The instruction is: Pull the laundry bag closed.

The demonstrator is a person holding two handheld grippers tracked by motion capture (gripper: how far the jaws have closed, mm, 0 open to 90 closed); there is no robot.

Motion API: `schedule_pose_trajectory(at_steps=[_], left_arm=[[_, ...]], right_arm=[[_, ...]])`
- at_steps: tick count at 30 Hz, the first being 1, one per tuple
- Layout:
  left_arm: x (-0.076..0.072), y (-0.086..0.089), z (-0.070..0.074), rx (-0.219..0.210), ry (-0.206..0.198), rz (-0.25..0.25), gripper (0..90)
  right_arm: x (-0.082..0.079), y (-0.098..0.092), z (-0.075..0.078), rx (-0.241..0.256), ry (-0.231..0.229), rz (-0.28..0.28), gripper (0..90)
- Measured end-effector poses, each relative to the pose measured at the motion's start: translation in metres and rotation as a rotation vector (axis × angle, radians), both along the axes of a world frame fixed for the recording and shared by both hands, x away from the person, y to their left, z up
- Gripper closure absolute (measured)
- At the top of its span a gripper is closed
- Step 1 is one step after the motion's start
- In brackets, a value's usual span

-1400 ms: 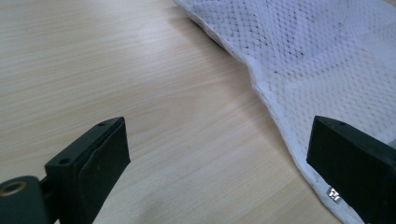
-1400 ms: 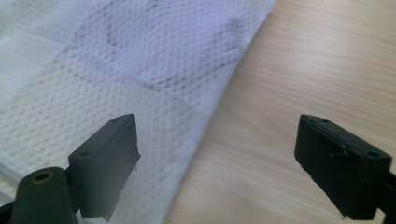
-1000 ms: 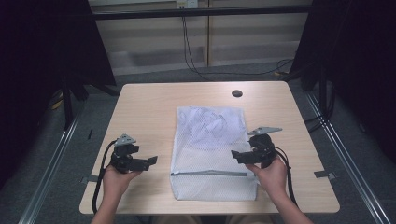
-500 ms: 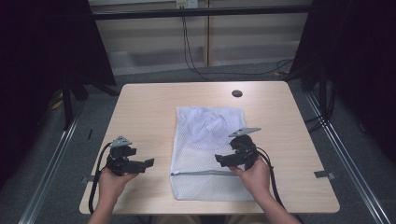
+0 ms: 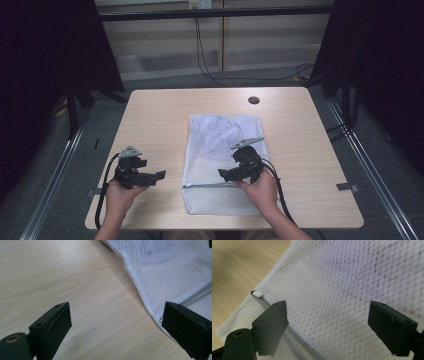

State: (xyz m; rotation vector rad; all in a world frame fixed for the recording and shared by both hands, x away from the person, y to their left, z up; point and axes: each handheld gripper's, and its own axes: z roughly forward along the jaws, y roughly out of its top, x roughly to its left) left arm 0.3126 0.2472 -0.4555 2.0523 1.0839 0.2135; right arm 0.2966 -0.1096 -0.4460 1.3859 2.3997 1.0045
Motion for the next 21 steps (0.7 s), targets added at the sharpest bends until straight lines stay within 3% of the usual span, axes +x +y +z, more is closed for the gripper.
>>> schedule_pose_trajectory(at_steps=[16,21], left_arm=[[0.000,0.002,0.003,-0.003,-0.002,0.005,9.0],[0.000,0.003,0.004,-0.007,-0.011,0.018,9.0]], right_arm=[[0.000,0.027,-0.004,0.000,0.017,0.055,22.9],[0.001,0.033,-0.005,0.009,0.003,0.076,26.9]])
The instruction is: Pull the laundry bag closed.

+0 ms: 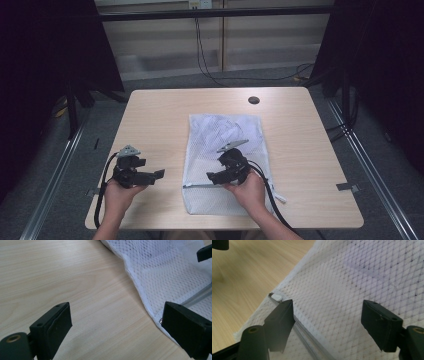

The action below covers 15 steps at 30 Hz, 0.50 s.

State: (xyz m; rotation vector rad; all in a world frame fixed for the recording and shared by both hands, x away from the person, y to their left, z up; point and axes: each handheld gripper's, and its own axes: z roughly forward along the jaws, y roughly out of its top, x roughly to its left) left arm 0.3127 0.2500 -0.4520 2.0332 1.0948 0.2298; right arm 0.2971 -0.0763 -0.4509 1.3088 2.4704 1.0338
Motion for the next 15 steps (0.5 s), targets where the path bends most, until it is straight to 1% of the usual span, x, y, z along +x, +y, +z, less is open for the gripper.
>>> schedule_pose_trajectory(at_steps=[3,4,6,7,8,9,10,12,13,14,15], left_arm=[[0.000,0.000,0.000,0.005,0.000,-0.004,9.0],[0.000,0.000,0.001,0.004,0.002,-0.007,9.0],[0.000,0.000,0.001,0.004,0.002,-0.007,9.0],[0.000,0.000,0.001,0.003,0.002,-0.007,9.0],[0.000,0.000,0.001,-0.002,0.004,-0.003,9.0],[0.000,0.001,0.001,0.004,0.003,-0.006,9.0],[0.000,0.001,0.001,0.005,0.005,-0.009,9.1],[0.000,0.001,0.001,0.005,0.005,-0.009,9.1],[0.000,0.001,0.001,0.005,0.006,-0.009,9.1],[0.000,0.001,0.001,0.004,0.006,-0.010,9.2],[0.000,0.001,0.001,0.002,0.006,-0.009,9.2]], right_arm=[[0.000,0.002,0.000,0.005,0.002,-0.003,28.2],[0.000,0.003,-0.001,0.005,0.008,-0.005,30.2],[0.000,0.004,-0.001,0.010,0.002,-0.003,30.3],[0.000,0.006,-0.001,0.009,0.013,-0.003,30.8],[0.000,0.007,-0.001,0.015,0.014,0.002,31.4],[0.000,0.007,-0.001,0.015,0.014,0.002,31.4],[-0.001,0.010,0.000,0.011,0.024,0.008,32.4],[-0.001,0.011,-0.001,0.020,0.018,0.018,32.5],[-0.001,0.012,-0.001,0.017,0.030,0.019,32.5],[-0.001,0.014,-0.001,0.028,0.034,0.024,32.4],[-0.001,0.014,-0.001,0.028,0.034,0.024,32.4]])
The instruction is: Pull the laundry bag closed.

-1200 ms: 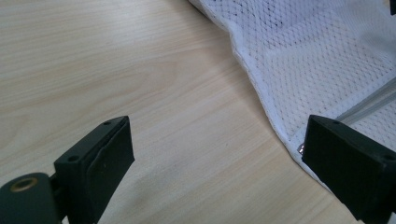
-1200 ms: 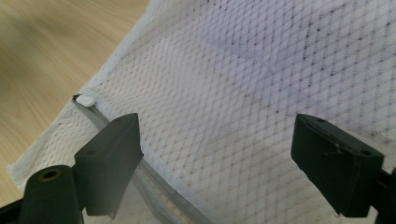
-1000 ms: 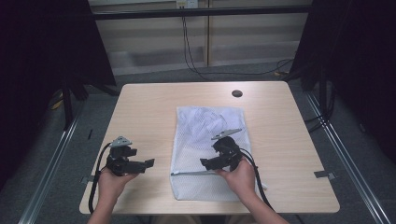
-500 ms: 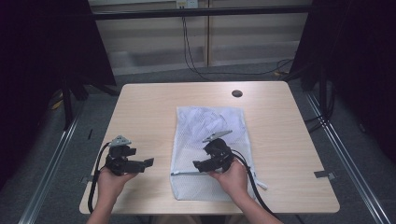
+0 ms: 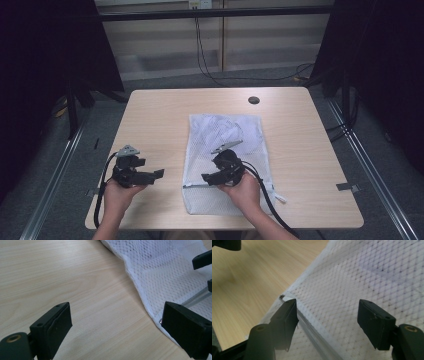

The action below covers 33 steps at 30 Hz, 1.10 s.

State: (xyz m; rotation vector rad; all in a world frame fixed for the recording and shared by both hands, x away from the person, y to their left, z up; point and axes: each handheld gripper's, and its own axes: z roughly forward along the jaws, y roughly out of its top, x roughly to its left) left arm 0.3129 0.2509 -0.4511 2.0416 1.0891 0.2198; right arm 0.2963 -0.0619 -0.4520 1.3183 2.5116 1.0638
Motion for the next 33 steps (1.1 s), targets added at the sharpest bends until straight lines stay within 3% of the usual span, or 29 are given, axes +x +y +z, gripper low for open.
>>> schedule_pose_trajectory(at_steps=[10,25,33], left_arm=[[0.001,0.001,0.000,-0.006,0.000,0.004,9.4],[0.000,0.002,0.000,-0.016,-0.001,0.012,9.3],[0.000,0.004,0.002,-0.015,-0.001,0.012,9.4]], right_arm=[[0.002,0.012,-0.004,0.019,0.040,0.046,39.8],[0.005,0.023,-0.009,0.039,0.047,0.058,38.3],[0.005,0.031,-0.012,0.035,0.089,0.064,39.3]])
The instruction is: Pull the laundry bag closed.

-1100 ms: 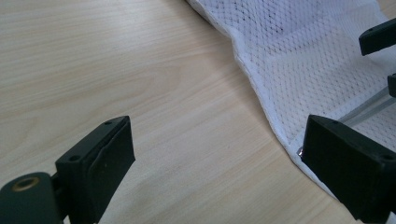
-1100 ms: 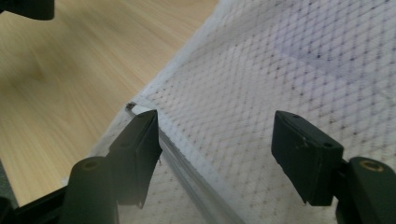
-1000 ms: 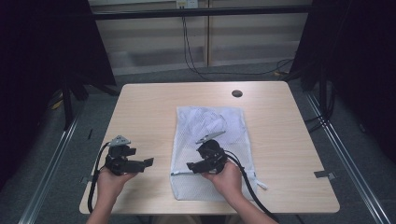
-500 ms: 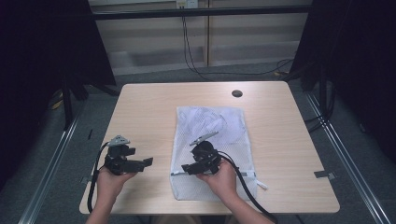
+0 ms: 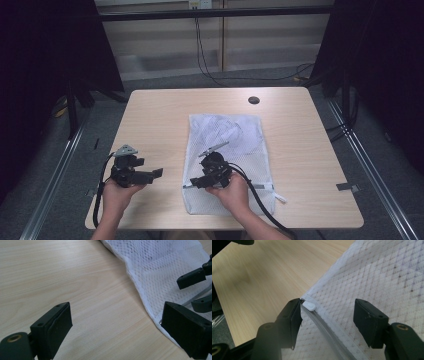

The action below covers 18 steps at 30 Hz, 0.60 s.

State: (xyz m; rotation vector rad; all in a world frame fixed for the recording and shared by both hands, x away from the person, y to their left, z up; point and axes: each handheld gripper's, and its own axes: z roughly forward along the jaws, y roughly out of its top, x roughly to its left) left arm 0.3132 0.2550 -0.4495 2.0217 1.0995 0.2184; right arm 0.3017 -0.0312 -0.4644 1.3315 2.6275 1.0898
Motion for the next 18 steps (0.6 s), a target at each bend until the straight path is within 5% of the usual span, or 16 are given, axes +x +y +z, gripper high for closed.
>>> schedule_pose_trajectory(at_steps=[18], left_arm=[[0.0004,-0.0005,-0.0001,-0.006,0.000,0.002,9.7]], right_arm=[[0.0045,0.0063,-0.0048,0.054,0.056,-0.003,48.5]])
